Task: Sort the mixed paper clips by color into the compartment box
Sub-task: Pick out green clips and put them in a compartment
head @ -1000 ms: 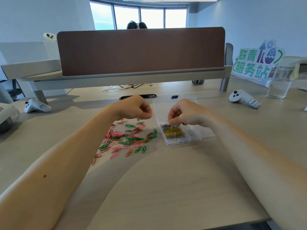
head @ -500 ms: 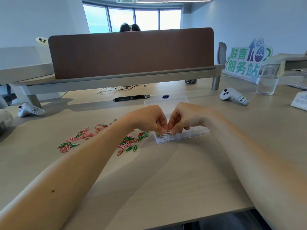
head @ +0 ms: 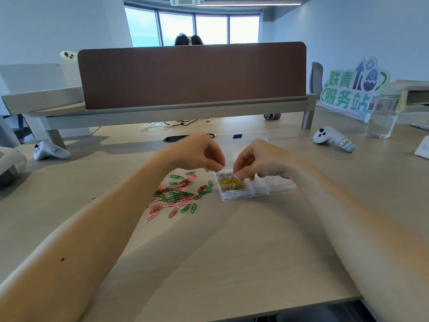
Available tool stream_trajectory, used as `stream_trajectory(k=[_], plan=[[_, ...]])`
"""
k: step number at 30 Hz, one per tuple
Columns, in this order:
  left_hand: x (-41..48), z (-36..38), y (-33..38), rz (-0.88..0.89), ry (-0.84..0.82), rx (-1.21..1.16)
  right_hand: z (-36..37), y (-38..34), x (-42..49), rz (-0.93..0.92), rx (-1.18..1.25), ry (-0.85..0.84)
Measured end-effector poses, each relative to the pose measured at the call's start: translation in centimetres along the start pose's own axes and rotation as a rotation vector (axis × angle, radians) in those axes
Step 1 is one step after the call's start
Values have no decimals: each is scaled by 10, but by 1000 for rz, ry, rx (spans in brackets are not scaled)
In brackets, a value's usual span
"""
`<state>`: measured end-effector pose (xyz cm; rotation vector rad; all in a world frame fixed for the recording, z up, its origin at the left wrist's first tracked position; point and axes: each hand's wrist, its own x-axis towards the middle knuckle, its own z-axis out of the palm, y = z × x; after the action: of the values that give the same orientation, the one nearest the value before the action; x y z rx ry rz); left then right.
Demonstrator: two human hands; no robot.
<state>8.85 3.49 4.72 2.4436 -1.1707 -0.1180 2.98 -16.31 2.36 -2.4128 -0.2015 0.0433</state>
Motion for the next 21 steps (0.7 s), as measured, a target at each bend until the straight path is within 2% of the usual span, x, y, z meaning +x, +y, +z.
stream_trajectory(k=[4, 8, 13, 21], plan=[[-15, -22, -55, -166, 190, 96, 6, -19, 16, -98, -40, 74], [-27, -17, -101, -303, 169, 200, 21, -49, 41, -190, -134, 54], [-27, -6, -113, -296, 93, 308, 51, -70, 73, -215, -199, 44], [-29, -3, -119, -294, 136, 375, 78, -72, 94, -174, -260, 34]])
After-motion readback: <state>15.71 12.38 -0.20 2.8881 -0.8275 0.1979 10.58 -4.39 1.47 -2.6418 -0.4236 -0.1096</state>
